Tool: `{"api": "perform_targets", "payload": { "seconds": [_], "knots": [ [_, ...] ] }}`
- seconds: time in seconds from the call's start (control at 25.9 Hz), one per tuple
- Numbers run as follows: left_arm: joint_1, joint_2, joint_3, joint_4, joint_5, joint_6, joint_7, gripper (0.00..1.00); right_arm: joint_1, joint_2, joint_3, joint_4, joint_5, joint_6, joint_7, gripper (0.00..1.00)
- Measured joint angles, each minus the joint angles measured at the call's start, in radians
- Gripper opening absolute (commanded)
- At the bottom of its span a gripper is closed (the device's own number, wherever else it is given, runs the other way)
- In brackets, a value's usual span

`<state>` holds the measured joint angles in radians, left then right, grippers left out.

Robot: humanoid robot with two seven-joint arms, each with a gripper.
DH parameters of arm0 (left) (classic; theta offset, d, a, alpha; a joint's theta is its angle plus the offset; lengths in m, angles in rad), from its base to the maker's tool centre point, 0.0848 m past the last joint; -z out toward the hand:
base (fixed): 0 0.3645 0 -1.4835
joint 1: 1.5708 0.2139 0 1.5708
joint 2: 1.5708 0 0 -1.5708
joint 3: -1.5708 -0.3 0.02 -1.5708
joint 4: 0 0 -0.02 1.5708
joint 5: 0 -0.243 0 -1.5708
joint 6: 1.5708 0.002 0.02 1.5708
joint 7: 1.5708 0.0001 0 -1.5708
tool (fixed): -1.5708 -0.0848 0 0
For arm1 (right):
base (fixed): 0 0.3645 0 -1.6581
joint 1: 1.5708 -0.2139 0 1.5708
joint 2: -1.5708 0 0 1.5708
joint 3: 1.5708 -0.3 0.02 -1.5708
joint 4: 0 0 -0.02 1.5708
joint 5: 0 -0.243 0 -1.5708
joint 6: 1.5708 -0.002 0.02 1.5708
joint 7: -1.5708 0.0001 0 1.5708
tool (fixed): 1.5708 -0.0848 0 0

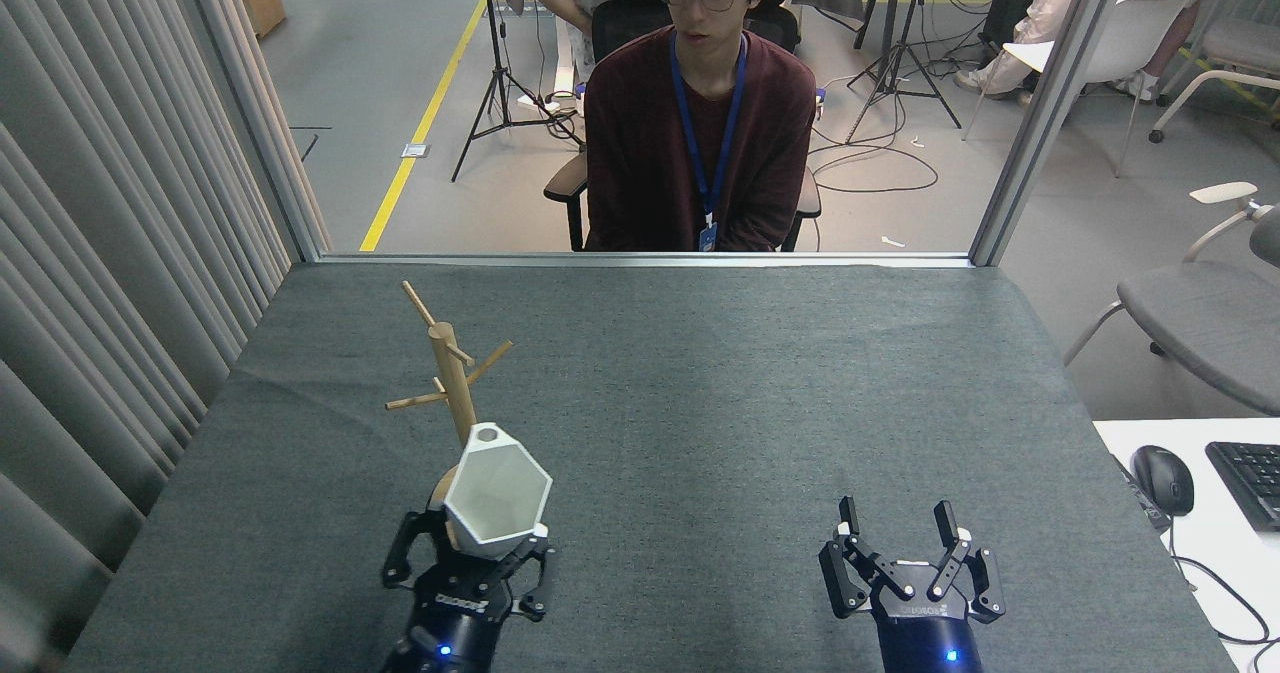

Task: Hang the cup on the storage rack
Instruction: 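Carry the cup with the left gripper onto a peg of the wooden stand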

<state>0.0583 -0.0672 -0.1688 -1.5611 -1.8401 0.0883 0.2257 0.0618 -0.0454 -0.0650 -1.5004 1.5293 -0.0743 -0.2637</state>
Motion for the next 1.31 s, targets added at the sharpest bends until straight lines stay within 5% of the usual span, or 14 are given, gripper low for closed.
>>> {"api": "perform_targets", "payload": {
  "seconds": [0.19, 0.43, 1.12, 1.2, 1.28, 1.31],
  "knots": [
    [0.044, 0.028, 0.132, -0.099, -0.044, 0.008, 0.002, 0.30, 0.001, -0.017, -0.001, 0.002, 0.007, -0.004, 0.001, 0.99],
    [-0.085, 0.021, 0.234, 0.025, -0.258, 0.037, 0.005, 0.30, 0.000, -0.017, -0.001, 0.002, 0.022, -0.004, 0.002, 0.99],
    [-0.180, 0.022, 0.237, 0.182, -0.376, 0.044, 0.043, 0.32, 0.002, -0.024, -0.003, 0.001, 0.025, -0.016, 0.002, 0.99],
    [-0.181, 0.021, 0.233, 0.194, -0.380, 0.044, 0.048, 0.45, 0.001, -0.025, -0.003, 0.001, 0.024, -0.016, 0.002, 0.99],
    [-0.183, 0.018, 0.225, 0.203, -0.381, 0.044, 0.058, 1.00, 0.001, -0.025, -0.004, 0.000, 0.024, -0.017, 0.001, 0.99],
    [-0.183, 0.016, 0.223, 0.207, -0.381, 0.044, 0.063, 1.00, 0.001, -0.025, -0.004, 0.000, 0.024, -0.017, 0.002, 0.99]
  ]
}}
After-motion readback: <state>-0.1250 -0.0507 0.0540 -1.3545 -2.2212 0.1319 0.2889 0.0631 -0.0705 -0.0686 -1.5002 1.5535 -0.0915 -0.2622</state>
